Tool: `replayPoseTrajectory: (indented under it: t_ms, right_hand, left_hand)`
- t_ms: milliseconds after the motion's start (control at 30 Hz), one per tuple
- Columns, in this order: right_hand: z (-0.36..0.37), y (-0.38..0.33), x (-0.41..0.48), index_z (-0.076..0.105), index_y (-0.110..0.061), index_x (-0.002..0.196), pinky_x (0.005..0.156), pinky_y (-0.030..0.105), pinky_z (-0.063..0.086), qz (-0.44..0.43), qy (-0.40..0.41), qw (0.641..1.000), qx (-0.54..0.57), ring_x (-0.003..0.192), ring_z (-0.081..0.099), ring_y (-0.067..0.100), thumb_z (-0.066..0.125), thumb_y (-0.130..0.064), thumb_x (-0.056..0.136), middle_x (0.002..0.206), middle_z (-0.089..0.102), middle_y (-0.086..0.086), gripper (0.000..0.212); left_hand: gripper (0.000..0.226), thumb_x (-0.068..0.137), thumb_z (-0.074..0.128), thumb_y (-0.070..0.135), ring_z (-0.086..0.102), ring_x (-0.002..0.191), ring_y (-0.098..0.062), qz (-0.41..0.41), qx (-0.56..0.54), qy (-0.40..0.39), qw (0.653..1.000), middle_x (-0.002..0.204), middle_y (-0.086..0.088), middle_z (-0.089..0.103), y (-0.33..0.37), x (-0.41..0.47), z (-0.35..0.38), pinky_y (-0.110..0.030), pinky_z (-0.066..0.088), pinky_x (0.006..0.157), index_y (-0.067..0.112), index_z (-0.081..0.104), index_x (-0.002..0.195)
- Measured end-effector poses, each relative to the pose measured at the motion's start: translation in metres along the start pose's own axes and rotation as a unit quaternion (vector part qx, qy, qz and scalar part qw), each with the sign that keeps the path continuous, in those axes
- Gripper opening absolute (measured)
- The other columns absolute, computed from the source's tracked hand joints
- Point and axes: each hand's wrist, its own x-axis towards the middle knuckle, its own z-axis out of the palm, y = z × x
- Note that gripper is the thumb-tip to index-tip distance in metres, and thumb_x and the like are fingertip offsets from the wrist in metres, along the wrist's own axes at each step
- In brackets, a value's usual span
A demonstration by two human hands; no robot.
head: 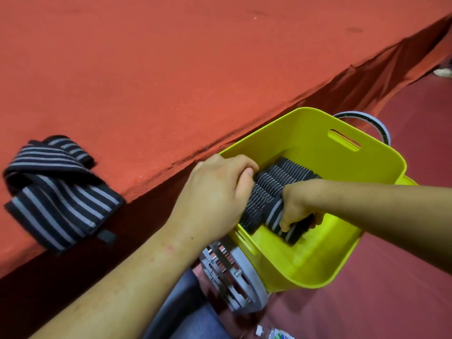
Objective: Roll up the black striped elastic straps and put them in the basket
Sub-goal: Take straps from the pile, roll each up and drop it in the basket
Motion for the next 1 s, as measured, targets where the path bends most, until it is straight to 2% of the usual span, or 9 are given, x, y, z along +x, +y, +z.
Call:
replayPoseTrajectory:
  t_ms: [67,233,333,433,633,767,833,900,1000]
  right_hand:
    - [-0.002,0.001,0.003,0.064,0.000,0.120,0.087,0.041,0.064,0.020,-0.015,1.000,-0.003,0.091,0.077,0.031,0.078,-0.039,0.090,0.105,0.075,0.016,0.051]
    - [-0.008,0.007,0.001,0.056,0.001,0.133,0.094,0.043,0.062,0.035,-0.004,0.999,0.007,0.104,0.076,0.031,0.082,-0.047,0.086,0.119,0.071,0.019,0.072]
    - [-0.007,0.008,-0.009,0.056,-0.002,0.133,0.091,0.040,0.063,0.018,0.018,1.000,-0.007,0.101,0.078,0.029,0.084,-0.052,0.083,0.107,0.073,0.015,0.076]
    - [-0.011,0.011,-0.017,0.052,-0.005,0.135,0.084,0.039,0.064,-0.011,0.048,0.999,0.006,0.099,0.078,0.030,0.085,-0.054,0.082,0.086,0.060,0.007,0.080]
    - [-0.011,0.027,-0.018,0.057,-0.002,0.129,0.081,0.047,0.066,-0.046,0.075,0.994,0.058,0.091,0.078,0.030,0.086,-0.052,0.081,0.112,0.073,0.016,0.074]
    - [-0.014,0.034,-0.032,0.067,-0.005,0.108,0.067,0.037,0.061,-0.065,0.142,0.987,0.043,0.082,0.073,0.028,0.082,-0.056,0.084,0.093,0.074,0.010,0.058]
    - [-0.018,0.033,-0.045,0.066,-0.013,0.102,0.077,0.035,0.055,-0.098,0.225,0.969,0.041,0.093,0.069,0.029,0.078,-0.057,0.086,0.096,0.072,0.008,0.049]
    - [-0.019,0.026,-0.061,0.062,-0.020,0.096,0.083,0.035,0.053,-0.156,0.291,0.936,0.123,0.095,0.069,0.025,0.077,-0.052,0.089,0.095,0.074,0.003,0.036]
    - [-0.022,0.007,-0.092,0.064,-0.020,0.085,0.068,0.031,0.052,-0.248,0.349,0.870,0.245,0.067,0.069,0.005,0.074,-0.043,0.092,0.068,0.075,-0.001,0.026]
  left_hand:
    - [0.024,0.105,0.048,0.030,0.049,0.091,-0.008,0.006,0.007,0.001,1.000,0.075,0.030,0.040,0.002,-0.002,0.000,-0.035,0.040,0.085,0.030,0.069,0.114]
    - [0.025,0.106,0.045,0.030,0.045,0.092,-0.002,0.003,0.007,-0.017,1.000,0.080,0.030,0.044,0.001,-0.002,-0.003,-0.029,0.035,0.086,0.032,0.068,0.117]
    - [0.026,0.106,0.044,0.030,0.045,0.092,-0.002,0.000,0.004,-0.021,1.000,0.086,0.026,0.051,0.002,-0.003,-0.002,-0.030,0.037,0.088,0.032,0.068,0.117]
    - [0.026,0.107,0.044,0.030,0.049,0.095,-0.004,-0.005,-0.003,-0.020,1.000,0.090,0.024,0.055,0.003,-0.002,-0.003,-0.031,0.038,0.089,0.033,0.068,0.117]
    - [0.023,0.106,0.048,0.028,0.050,0.095,-0.002,-0.004,-0.034,-0.010,0.999,0.091,0.026,0.058,0.002,-0.004,-0.004,-0.034,0.044,0.092,0.032,0.068,0.117]
    - [0.020,0.104,0.053,0.028,0.049,0.092,0.001,-0.011,-0.055,0.001,0.998,0.091,0.031,0.051,0.002,-0.005,-0.006,-0.021,0.038,0.084,0.034,0.068,0.117]
    - [0.019,0.103,0.056,0.026,0.052,0.094,0.002,-0.010,-0.063,0.021,0.998,0.093,0.032,0.053,0.003,-0.008,-0.009,-0.015,0.039,0.085,0.033,0.068,0.117]
    - [0.019,0.101,0.060,0.023,0.055,0.101,0.000,-0.004,-0.064,0.055,0.996,0.097,0.029,0.058,0.000,-0.014,-0.016,-0.018,0.042,0.090,0.029,0.069,0.117]
    - [0.018,0.099,0.064,0.020,0.057,0.101,-0.004,-0.023,-0.071,0.101,0.992,0.099,0.024,0.065,-0.012,-0.025,-0.034,-0.015,0.041,0.089,0.027,0.071,0.114]
